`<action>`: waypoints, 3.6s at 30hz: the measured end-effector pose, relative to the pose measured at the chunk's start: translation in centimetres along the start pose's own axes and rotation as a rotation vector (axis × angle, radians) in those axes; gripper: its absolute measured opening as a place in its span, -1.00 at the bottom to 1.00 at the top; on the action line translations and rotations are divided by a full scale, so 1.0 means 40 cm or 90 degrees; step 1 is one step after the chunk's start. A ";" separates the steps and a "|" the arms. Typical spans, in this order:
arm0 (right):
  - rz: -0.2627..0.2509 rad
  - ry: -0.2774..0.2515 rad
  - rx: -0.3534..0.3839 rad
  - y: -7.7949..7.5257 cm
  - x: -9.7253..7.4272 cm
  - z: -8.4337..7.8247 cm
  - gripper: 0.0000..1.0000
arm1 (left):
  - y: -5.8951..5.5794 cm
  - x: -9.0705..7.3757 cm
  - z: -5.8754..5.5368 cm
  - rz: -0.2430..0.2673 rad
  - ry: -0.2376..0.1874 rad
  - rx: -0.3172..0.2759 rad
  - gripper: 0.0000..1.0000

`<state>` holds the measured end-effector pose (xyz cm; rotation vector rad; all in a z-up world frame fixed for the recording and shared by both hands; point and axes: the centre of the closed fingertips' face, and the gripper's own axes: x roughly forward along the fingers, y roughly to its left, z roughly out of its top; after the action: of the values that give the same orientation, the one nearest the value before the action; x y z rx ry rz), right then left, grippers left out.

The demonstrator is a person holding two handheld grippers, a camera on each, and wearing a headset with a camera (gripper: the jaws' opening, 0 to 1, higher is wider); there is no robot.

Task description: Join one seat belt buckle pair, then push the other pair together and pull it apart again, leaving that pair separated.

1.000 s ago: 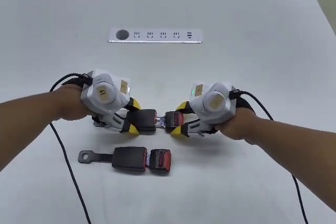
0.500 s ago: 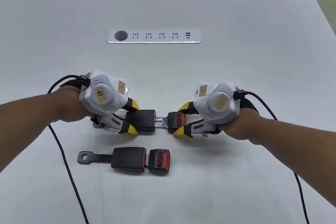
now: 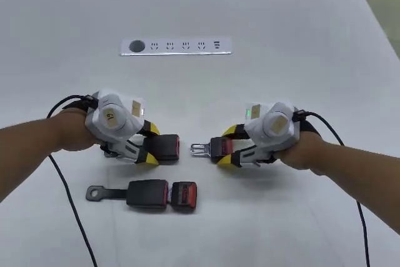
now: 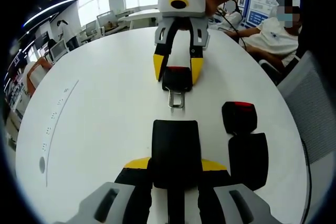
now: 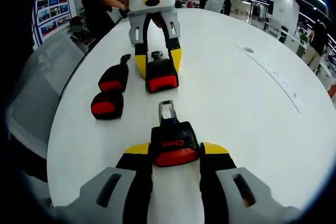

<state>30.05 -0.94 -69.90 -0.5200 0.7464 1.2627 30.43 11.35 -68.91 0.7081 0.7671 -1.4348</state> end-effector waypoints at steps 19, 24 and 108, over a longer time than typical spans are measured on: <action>-0.024 0.016 0.019 -0.032 -0.067 -0.076 -0.35 | -0.001 0.001 0.002 0.001 0.001 -0.001 -0.33; -0.027 0.018 0.021 -0.035 -0.085 -0.092 -0.35 | -0.004 0.000 0.004 0.001 0.002 -0.001 -0.32; -0.436 -0.267 0.302 0.238 -0.388 0.024 0.99 | -0.275 -0.448 -0.086 0.398 -0.293 -0.479 1.00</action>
<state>19.09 -8.10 -57.21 -0.0867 0.4267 0.4976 19.52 24.36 -56.04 0.0026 0.5800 -0.6128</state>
